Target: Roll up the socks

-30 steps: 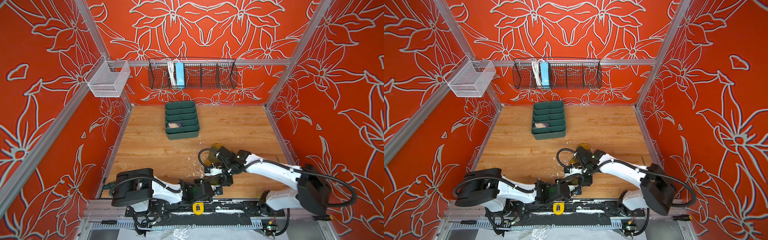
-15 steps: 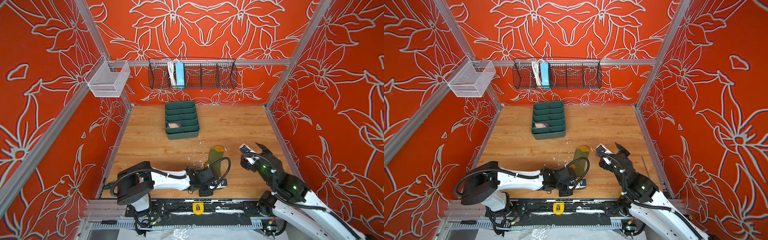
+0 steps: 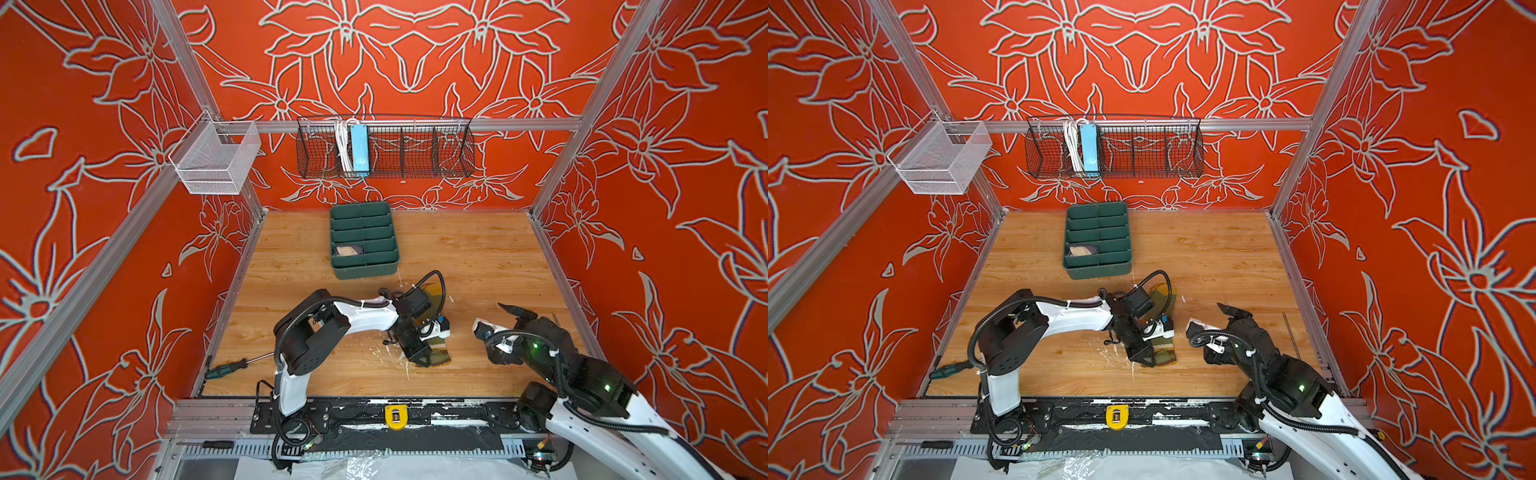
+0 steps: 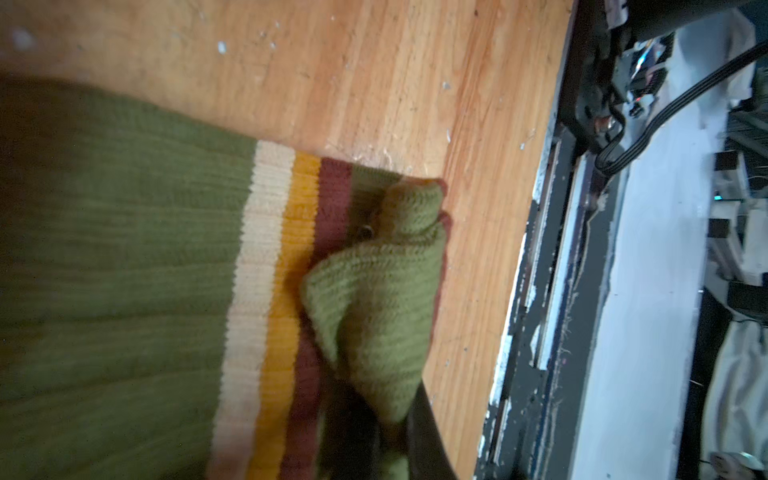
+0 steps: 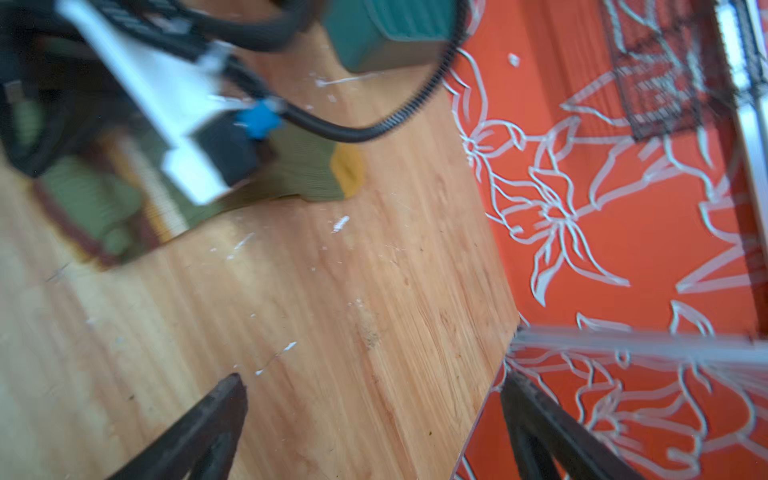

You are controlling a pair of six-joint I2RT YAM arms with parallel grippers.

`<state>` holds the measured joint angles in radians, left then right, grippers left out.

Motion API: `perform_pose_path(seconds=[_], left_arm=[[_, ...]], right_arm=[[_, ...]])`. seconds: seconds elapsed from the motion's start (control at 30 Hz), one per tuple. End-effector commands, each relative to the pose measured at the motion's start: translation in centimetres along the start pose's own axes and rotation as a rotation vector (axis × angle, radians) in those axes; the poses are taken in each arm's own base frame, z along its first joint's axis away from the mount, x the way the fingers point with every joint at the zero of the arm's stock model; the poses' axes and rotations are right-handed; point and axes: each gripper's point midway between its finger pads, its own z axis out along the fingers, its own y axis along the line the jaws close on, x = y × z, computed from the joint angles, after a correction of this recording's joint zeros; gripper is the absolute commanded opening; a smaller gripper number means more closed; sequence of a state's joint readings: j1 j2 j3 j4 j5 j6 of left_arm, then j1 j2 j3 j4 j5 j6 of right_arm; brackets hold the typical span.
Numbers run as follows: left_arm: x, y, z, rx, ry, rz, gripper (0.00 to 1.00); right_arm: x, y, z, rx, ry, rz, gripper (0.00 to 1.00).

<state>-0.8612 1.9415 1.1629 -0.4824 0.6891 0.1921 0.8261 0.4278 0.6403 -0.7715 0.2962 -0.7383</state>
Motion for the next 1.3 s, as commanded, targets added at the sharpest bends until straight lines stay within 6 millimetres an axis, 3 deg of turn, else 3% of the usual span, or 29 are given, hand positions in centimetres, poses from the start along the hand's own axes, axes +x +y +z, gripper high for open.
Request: perform_pose_path(seconds=[0.0, 0.27, 0.53, 0.73, 0.83, 1.03, 1.07, 1.27], left_arm=[[2.2, 0.7, 1.0, 0.051, 0.082, -0.136, 0.00], [1.4, 1.2, 1.0, 0.050, 0.060, -0.159, 0.00], [1.6, 1.2, 1.1, 0.056, 0.056, -0.158, 0.00], [1.5, 1.1, 1.0, 0.051, 0.050, -0.150, 0.00], [1.2, 1.0, 0.7, 0.050, 0.041, -0.139, 0.00], [0.3, 0.3, -0.3, 0.039, 0.002, -0.108, 0.00], [0.0, 0.2, -0.7, 0.031, -0.013, -0.099, 0.03], [-1.7, -1.1, -4.8, -0.091, -0.150, 0.005, 0.50]], right_arm=[[-0.3, 3.1, 1.3, -0.088, 0.013, -0.160, 0.95], [-3.8, 10.1, 5.7, -0.171, 0.002, -0.282, 0.80], [-4.2, 14.1, 8.5, -0.250, 0.030, -0.372, 0.77], [-2.9, 16.1, 10.4, -0.288, 0.097, -0.408, 0.67], [-2.3, 16.7, 10.8, -0.305, 0.129, -0.416, 0.52], [-1.7, 17.6, 10.8, -0.358, 0.175, -0.417, 0.05], [-1.7, 17.7, 10.7, -0.367, 0.177, -0.411, 0.00], [-2.0, 18.8, 9.1, -0.487, 0.168, -0.353, 0.00]])
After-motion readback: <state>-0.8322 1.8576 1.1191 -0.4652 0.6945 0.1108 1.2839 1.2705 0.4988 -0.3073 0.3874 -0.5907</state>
